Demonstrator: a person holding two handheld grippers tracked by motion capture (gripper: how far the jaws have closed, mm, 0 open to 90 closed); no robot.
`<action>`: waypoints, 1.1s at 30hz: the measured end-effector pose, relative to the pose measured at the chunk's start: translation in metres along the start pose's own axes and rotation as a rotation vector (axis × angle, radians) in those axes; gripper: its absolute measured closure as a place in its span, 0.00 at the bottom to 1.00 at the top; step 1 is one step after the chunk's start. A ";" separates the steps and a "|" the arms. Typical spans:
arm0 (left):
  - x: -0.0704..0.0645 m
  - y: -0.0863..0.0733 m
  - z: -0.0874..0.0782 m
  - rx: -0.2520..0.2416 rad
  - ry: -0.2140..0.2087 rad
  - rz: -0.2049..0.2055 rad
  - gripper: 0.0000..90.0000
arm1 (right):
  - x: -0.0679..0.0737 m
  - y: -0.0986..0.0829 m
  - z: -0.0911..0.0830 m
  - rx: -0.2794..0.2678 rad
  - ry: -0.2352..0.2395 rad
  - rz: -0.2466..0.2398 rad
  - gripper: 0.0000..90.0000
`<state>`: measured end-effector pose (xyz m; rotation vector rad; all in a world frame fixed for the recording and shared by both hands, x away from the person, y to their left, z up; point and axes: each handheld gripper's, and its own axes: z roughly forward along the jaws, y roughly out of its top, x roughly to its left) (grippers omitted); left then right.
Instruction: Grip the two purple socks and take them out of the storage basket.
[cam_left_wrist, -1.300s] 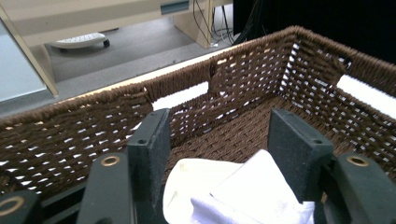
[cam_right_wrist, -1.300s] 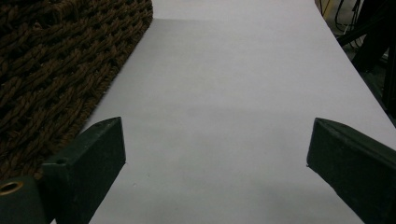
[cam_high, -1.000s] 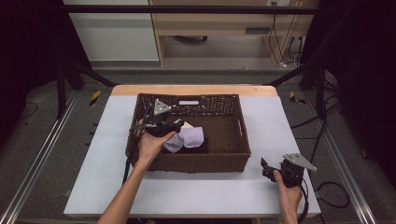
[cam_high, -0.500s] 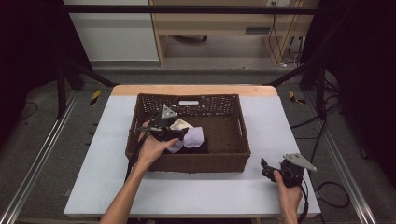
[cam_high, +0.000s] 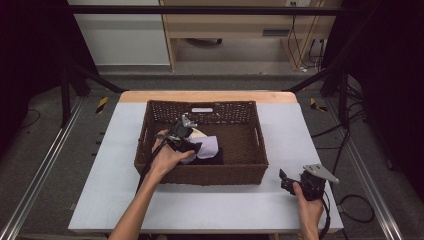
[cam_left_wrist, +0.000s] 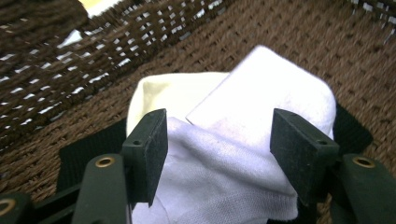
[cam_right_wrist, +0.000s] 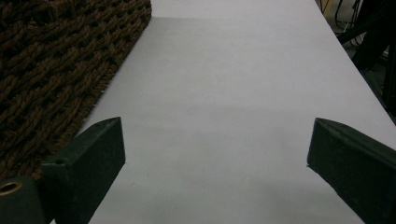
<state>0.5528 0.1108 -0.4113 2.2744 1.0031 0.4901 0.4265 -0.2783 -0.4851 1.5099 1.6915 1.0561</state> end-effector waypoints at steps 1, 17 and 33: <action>0.000 0.000 0.001 0.016 -0.002 0.008 0.42 | 0.000 0.000 0.000 0.000 0.000 0.000 0.05; 0.006 -0.001 0.002 0.082 -0.015 -0.068 0.93 | 0.000 0.000 0.000 -0.003 -0.002 0.003 0.05; 0.018 -0.005 -0.031 -0.276 -0.011 -0.135 0.94 | -0.001 0.000 -0.001 -0.005 0.000 0.011 0.05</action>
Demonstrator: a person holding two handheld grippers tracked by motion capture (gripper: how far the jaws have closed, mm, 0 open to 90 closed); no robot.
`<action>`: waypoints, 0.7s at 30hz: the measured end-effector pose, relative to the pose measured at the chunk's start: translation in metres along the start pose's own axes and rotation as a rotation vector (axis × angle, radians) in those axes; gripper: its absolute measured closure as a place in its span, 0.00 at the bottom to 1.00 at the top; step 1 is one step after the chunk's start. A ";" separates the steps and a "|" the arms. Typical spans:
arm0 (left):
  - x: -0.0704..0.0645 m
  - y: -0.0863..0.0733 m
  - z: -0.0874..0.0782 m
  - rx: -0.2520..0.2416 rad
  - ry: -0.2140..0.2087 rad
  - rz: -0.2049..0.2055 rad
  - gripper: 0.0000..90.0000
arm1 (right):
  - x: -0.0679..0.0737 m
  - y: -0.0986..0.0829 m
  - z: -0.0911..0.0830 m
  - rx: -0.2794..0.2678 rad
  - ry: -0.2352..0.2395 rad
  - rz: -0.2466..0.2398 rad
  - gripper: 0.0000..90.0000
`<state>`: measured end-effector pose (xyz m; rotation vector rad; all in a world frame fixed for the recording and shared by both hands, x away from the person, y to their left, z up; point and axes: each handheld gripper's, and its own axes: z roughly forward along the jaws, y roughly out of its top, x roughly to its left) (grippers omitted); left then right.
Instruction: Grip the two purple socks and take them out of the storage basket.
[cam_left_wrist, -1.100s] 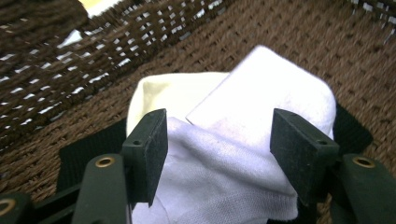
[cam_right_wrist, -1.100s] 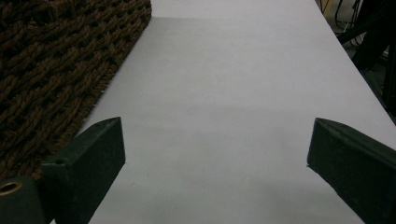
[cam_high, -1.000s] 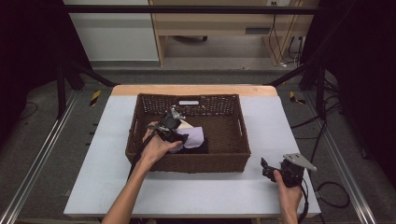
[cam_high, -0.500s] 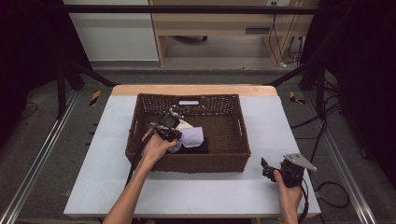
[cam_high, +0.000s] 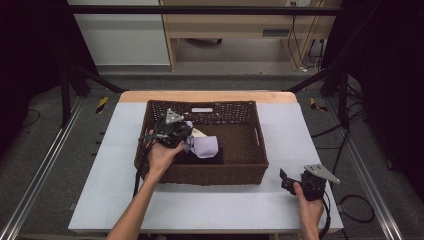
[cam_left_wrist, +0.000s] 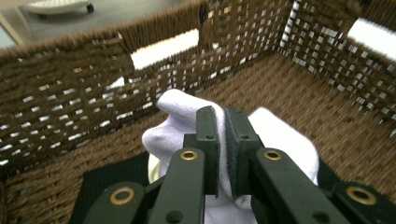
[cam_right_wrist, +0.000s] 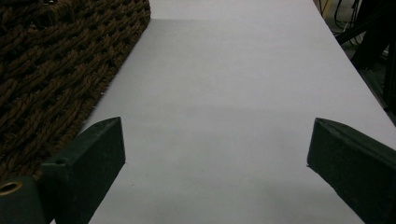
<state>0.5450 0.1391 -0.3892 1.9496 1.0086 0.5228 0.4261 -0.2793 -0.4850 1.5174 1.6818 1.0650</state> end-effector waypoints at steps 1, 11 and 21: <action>0.000 0.000 0.000 0.000 0.000 0.000 0.94 | 0.000 0.000 0.000 0.000 0.000 0.000 0.05; 0.004 0.017 -0.029 -0.133 -0.034 -0.031 0.94 | 0.000 0.000 0.000 0.000 0.000 0.001 0.05; -0.007 0.034 -0.068 -0.211 -0.073 0.009 0.94 | 0.000 0.000 0.000 -0.002 -0.001 0.003 0.05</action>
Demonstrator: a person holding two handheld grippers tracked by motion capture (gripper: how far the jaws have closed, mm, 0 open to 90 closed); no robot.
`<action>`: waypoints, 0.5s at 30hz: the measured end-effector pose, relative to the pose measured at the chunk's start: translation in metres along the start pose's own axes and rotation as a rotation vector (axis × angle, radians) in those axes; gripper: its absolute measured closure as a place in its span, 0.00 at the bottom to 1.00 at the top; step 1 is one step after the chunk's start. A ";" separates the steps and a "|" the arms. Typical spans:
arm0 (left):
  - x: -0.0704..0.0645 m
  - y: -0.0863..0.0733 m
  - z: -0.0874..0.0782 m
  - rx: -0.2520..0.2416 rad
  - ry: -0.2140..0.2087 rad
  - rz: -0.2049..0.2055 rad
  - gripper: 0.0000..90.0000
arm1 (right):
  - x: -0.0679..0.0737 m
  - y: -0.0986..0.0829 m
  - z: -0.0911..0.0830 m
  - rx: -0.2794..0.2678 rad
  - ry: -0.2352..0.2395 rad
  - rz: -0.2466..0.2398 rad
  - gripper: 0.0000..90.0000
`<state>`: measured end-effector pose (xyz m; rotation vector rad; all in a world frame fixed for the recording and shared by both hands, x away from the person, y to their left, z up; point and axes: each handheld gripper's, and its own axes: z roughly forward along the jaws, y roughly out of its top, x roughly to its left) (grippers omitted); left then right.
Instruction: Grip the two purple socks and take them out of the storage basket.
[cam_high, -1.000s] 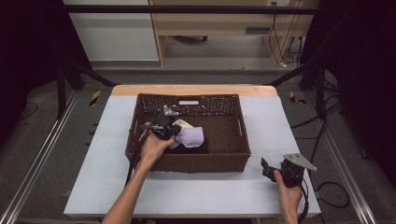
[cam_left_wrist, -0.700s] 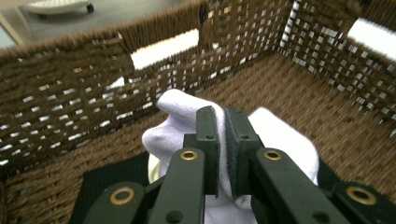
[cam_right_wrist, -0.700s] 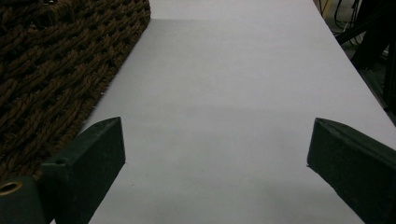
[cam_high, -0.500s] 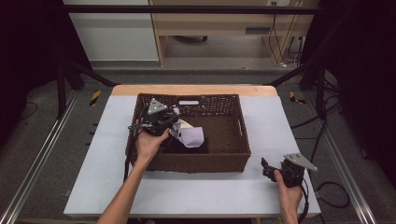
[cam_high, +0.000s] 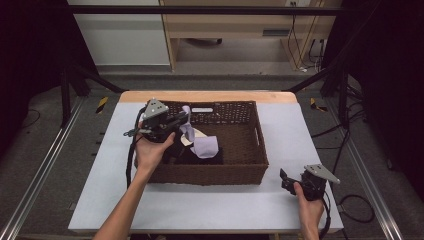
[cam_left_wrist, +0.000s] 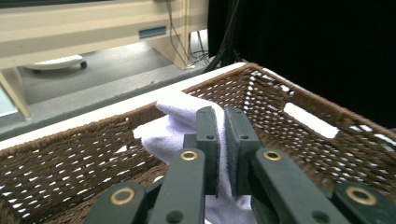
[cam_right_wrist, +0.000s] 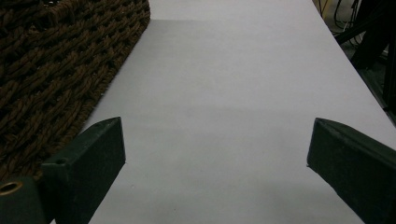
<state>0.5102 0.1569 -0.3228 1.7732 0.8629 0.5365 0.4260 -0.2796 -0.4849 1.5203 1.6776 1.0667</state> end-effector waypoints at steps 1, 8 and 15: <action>-0.002 0.002 -0.003 -0.004 -0.004 0.006 0.94 | 0.000 0.000 0.000 -0.001 0.000 -0.001 0.05; -0.012 0.008 -0.022 -0.029 -0.045 0.017 0.94 | 0.000 0.000 -0.001 -0.003 0.002 0.001 0.05; -0.028 0.012 -0.044 -0.067 -0.081 0.039 0.94 | 0.000 0.000 -0.001 -0.005 0.002 0.003 0.05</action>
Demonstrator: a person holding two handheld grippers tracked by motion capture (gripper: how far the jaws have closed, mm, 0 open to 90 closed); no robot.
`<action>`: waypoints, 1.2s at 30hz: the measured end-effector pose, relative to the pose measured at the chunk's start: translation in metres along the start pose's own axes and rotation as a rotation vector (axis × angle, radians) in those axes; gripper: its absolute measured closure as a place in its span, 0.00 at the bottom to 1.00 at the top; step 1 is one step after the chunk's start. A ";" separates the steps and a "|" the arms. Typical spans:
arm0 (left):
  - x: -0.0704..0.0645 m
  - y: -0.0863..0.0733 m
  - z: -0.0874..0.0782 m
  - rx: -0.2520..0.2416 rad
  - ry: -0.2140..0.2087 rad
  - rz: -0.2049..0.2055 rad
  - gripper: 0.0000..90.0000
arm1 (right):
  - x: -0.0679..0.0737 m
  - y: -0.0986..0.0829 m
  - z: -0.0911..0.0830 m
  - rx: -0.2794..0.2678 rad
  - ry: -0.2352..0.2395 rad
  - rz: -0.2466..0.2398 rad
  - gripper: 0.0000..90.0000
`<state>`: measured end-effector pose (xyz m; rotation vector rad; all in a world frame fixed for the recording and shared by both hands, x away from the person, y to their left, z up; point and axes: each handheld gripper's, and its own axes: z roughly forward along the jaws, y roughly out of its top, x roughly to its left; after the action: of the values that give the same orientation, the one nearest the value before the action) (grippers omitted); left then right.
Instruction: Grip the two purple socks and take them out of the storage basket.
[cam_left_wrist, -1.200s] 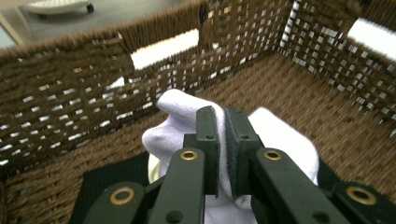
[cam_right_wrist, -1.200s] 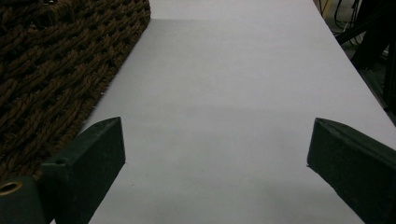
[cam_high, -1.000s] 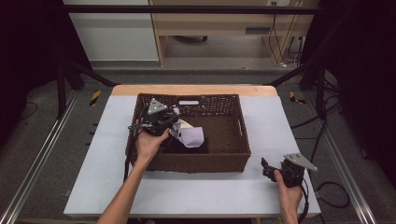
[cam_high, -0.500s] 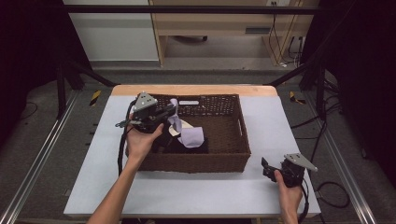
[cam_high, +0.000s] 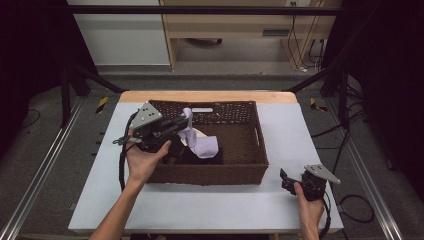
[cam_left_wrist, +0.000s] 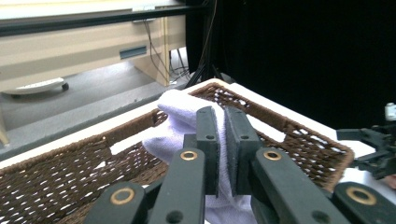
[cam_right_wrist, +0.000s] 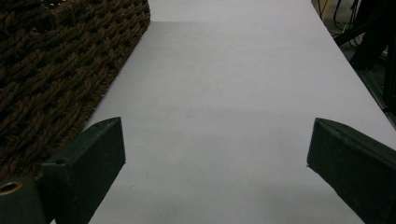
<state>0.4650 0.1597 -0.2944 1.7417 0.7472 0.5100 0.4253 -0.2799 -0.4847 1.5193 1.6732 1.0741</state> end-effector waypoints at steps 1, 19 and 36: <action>0.000 0.000 0.000 0.000 0.000 0.000 0.94 | 0.000 0.000 0.000 0.000 0.000 0.000 0.05; -0.042 -0.003 -0.054 -0.038 -0.101 0.079 0.94 | 0.000 0.000 0.000 -0.003 -0.003 -0.002 0.05; -0.057 -0.060 -0.069 0.049 -0.128 0.083 0.94 | 0.001 -0.001 -0.001 -0.009 -0.012 -0.004 0.05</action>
<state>0.3651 0.1771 -0.3303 1.8386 0.6032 0.4347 0.4242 -0.2792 -0.4847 1.5130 1.6603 1.0674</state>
